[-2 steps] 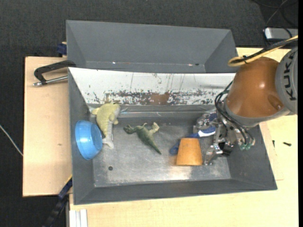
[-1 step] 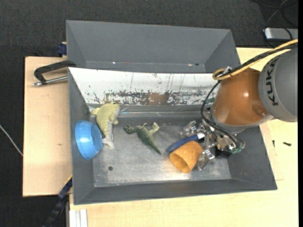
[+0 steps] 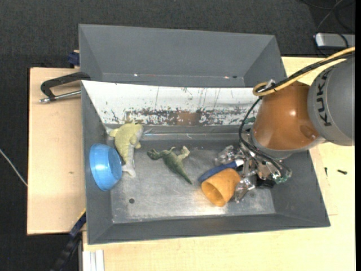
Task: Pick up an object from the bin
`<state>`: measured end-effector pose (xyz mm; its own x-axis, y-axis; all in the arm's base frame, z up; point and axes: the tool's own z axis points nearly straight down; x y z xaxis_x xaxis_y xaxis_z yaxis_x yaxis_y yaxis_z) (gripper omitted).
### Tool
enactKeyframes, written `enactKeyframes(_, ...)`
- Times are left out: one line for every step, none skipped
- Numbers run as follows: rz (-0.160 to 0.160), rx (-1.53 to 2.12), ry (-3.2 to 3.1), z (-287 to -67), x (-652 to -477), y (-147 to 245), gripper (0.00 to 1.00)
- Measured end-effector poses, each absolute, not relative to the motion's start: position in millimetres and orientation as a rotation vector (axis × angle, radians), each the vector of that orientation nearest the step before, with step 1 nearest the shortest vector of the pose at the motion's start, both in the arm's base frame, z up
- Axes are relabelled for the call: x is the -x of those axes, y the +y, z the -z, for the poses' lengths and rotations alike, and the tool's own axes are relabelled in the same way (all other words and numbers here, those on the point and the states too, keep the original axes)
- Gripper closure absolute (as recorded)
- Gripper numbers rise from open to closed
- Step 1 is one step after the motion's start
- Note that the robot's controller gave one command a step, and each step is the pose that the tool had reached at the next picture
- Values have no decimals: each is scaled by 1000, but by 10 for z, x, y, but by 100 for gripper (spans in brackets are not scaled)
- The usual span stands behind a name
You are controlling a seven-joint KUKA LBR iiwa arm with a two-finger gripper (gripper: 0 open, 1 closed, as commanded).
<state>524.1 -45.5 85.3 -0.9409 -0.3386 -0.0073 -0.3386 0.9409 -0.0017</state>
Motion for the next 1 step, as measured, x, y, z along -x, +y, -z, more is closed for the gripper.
enactKeyframes(5,534,3080,-2787,-5180,-444,100)
